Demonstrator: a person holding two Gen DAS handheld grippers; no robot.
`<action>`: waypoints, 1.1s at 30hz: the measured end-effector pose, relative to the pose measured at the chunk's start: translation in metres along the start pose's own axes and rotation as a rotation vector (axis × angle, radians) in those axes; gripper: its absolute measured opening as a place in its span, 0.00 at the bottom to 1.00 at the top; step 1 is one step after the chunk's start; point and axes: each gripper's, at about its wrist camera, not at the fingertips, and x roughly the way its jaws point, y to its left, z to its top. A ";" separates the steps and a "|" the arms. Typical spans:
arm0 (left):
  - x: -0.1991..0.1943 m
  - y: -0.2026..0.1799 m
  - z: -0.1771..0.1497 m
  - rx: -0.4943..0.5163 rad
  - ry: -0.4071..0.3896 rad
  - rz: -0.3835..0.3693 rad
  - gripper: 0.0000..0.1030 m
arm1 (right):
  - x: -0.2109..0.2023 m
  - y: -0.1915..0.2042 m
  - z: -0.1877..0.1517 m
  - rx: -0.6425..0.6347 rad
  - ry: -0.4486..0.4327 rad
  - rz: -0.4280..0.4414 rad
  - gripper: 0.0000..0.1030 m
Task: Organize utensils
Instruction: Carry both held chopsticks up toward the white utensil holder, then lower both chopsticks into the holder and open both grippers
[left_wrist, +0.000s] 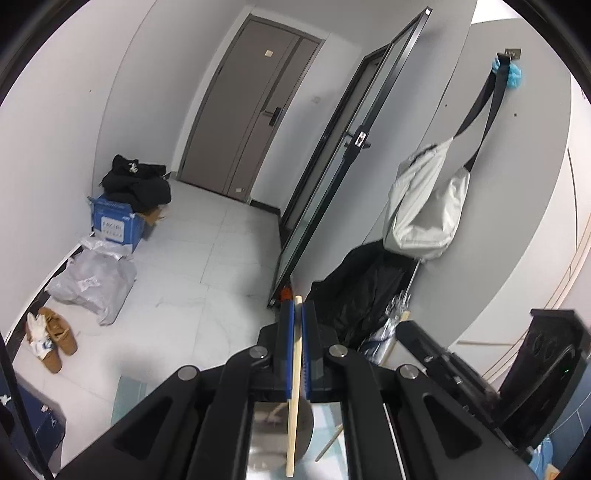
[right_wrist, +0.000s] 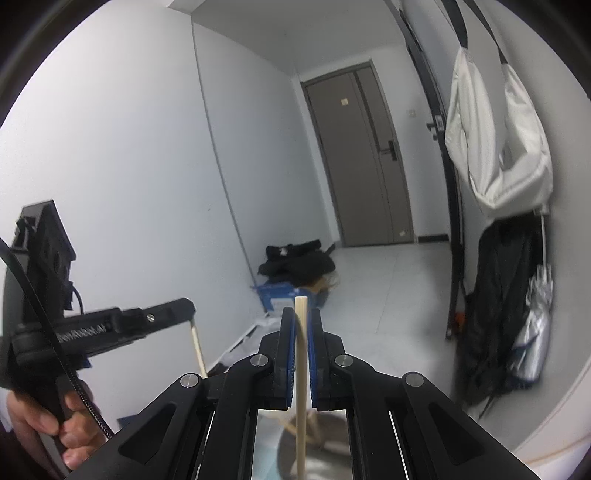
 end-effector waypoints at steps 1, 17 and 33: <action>0.002 0.000 0.003 0.002 -0.007 -0.003 0.00 | 0.006 -0.002 0.004 -0.006 -0.001 -0.001 0.05; 0.058 0.035 -0.002 -0.003 -0.070 0.008 0.01 | 0.049 -0.029 -0.017 -0.036 -0.119 0.041 0.05; 0.060 0.030 -0.027 0.056 -0.049 0.008 0.01 | 0.049 -0.026 -0.068 -0.159 -0.047 0.046 0.05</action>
